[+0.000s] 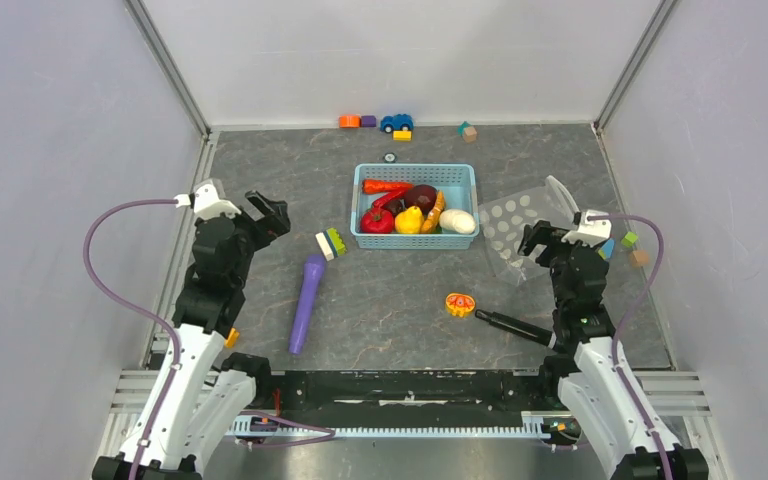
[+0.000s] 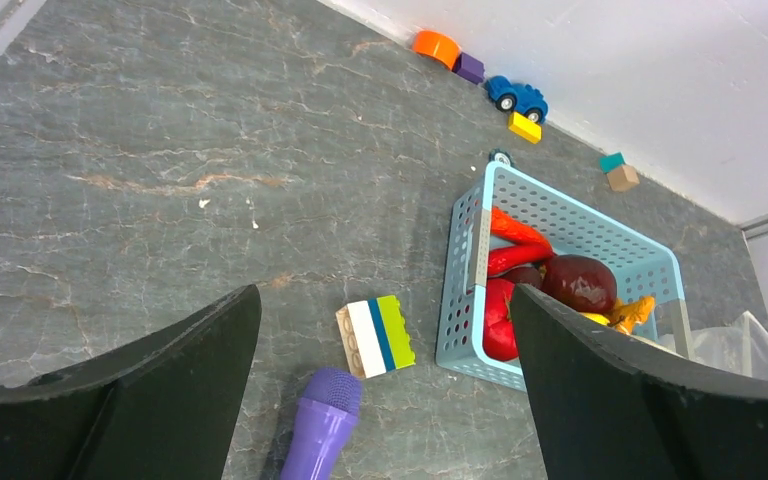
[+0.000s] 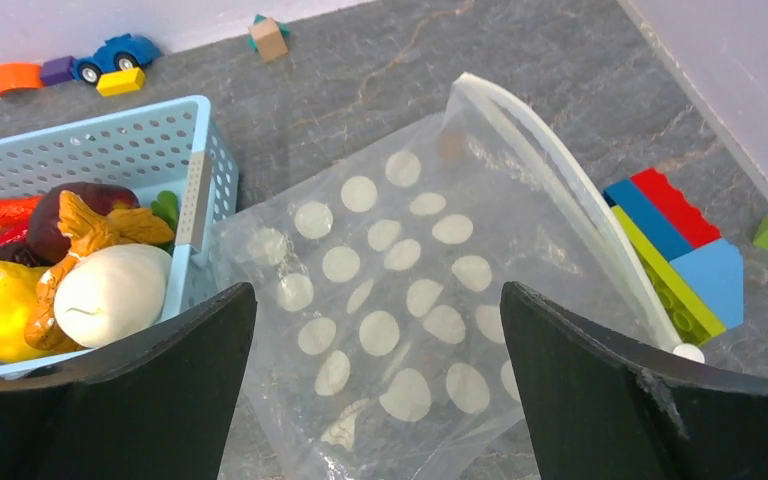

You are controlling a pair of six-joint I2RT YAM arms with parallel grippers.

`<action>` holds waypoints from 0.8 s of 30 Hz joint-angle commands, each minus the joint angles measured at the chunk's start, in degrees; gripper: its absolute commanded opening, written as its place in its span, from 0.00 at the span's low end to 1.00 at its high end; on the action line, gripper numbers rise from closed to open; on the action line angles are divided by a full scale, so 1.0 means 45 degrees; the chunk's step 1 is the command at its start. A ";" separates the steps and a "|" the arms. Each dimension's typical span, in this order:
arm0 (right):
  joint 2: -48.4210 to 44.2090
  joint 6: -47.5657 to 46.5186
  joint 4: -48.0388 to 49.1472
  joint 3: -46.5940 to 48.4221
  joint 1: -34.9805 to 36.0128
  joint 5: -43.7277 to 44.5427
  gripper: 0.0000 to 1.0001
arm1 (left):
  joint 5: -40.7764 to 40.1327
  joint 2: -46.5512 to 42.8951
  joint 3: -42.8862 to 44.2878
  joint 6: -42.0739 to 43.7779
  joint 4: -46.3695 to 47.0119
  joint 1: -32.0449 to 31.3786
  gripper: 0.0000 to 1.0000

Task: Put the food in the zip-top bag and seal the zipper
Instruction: Move the bin to the center of the board.

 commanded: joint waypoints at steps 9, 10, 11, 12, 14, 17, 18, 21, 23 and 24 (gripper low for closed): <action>-0.0456 -0.0545 0.0172 0.0140 0.0019 -0.0443 0.98 | 0.1918 0.0777 -0.0207 0.0071 0.1177 0.0034 1.00; -0.0062 -0.0514 -0.0083 0.0490 0.0032 -0.0627 0.98 | 0.2522 0.0967 -0.0152 0.0053 0.1230 0.0034 1.00; 0.0302 -0.0483 -0.0430 0.0837 0.0018 -0.0775 0.98 | 0.3021 0.1256 -0.0088 0.0018 0.1274 0.0034 1.00; 0.0778 -0.0470 -0.0692 0.1241 0.0032 -0.0884 0.98 | 0.3655 0.1622 -0.0021 -0.0044 0.1279 0.0024 1.00; 0.1778 -0.0662 -0.1199 0.2049 0.0020 -0.1323 0.98 | 0.4643 0.2289 0.0096 -0.0303 0.1416 0.0015 1.00; 0.3061 -0.0565 -0.1689 0.3032 0.0032 -0.1718 0.98 | 0.6436 0.3192 -0.0089 -0.0908 0.2067 -0.0179 1.00; 0.3414 -0.0471 -0.1692 0.3199 0.0020 -0.1909 0.98 | 0.6766 0.3468 -0.0207 -0.1156 0.2294 -0.0375 1.00; 0.4158 -0.0343 -0.1556 0.3632 0.0015 -0.1909 0.98 | 0.6762 0.4116 -0.0551 -0.1446 0.2784 -0.1428 1.00; 0.4533 -0.0291 -0.1536 0.3969 0.0012 -0.1255 0.98 | 0.6195 0.4549 -0.0632 -0.1521 0.2863 -0.2441 1.00; 0.4694 -0.0147 -0.1582 0.4140 0.0013 -0.0892 0.98 | 0.5871 0.4853 -0.0631 -0.1610 0.2924 -0.3035 1.00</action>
